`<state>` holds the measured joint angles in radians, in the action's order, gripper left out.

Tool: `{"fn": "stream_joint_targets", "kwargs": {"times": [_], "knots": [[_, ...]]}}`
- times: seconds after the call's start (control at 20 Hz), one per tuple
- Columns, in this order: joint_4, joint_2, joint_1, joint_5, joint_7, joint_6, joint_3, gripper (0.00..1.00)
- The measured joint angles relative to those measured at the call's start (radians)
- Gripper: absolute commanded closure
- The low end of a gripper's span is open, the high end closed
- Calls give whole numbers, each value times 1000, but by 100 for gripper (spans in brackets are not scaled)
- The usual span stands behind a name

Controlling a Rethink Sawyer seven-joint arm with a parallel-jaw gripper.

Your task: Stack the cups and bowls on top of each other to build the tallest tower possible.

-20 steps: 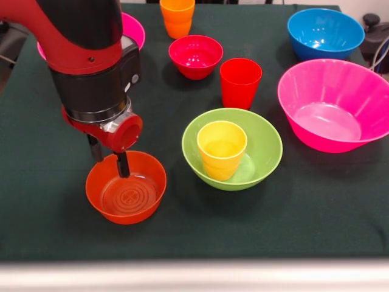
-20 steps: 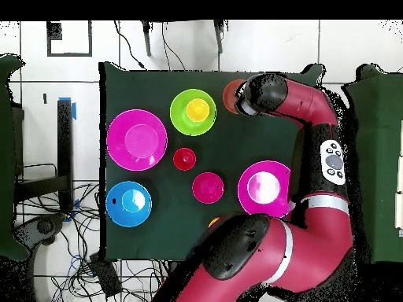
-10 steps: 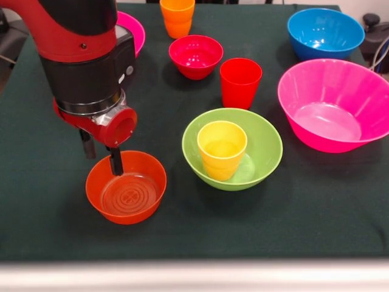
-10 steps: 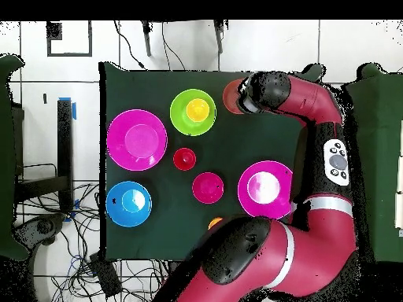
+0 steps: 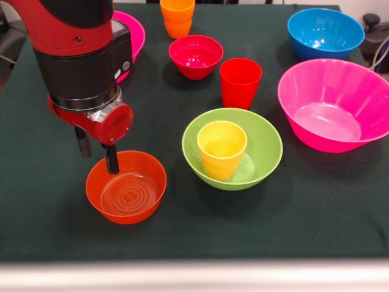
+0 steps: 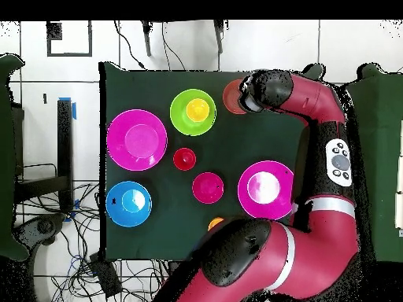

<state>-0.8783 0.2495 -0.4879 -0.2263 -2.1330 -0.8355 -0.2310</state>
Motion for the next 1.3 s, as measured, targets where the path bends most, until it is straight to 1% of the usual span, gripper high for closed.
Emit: {"fn": "stream_joint_targets", "kwargs": {"times": [0.35, 0.6, 0.8, 0.85, 1.3], "knots": [[24, -41, 0, -1, 0, 0, 8, 0], [60, -93, 1, -3, 0, 0, 21, 0], [99, -153, 3, -4, 0, 0, 35, 0], [122, -172, 4, 3, 0, 0, 37, 100], [167, -176, 16, 5, 0, 0, 47, 100]]}}
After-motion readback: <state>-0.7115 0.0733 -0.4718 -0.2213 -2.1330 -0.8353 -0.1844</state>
